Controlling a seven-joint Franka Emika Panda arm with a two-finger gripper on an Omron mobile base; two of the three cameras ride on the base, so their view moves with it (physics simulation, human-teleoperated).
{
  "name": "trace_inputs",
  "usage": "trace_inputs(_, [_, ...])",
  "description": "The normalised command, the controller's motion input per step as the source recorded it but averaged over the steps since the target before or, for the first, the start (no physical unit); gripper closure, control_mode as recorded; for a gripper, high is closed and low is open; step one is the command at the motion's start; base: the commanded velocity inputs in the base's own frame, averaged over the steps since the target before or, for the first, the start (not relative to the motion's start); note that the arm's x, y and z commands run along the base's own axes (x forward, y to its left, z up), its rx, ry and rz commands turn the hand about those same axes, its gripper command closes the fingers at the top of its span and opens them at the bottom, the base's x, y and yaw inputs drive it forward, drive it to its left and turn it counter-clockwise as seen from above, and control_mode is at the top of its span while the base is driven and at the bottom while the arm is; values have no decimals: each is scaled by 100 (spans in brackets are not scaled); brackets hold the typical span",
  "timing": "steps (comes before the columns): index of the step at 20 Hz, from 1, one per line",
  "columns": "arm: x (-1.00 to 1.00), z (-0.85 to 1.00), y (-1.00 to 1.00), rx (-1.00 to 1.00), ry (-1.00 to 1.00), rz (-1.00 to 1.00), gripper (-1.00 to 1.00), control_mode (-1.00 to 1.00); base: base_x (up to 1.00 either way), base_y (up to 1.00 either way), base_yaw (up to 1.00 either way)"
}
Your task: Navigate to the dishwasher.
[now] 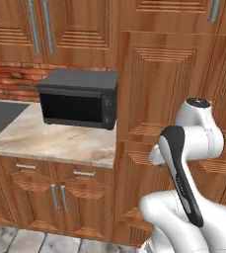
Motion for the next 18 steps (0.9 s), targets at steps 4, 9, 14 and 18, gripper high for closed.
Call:
trace_inputs(4, [0, 0, 0, 0, 0, 0, -100, 100, 0, 60, 82])
trace_inputs(9, [0, 0, 0, 0, 0, 0, -100, 100, 8, 49, 84])
trace_inputs(14, [0, 0, 0, 0, 0, 0, -100, 100, 28, 38, 83])
trace_inputs(18, [0, 0, 0, 0, 0, 0, -100, 100, 39, 22, 84])
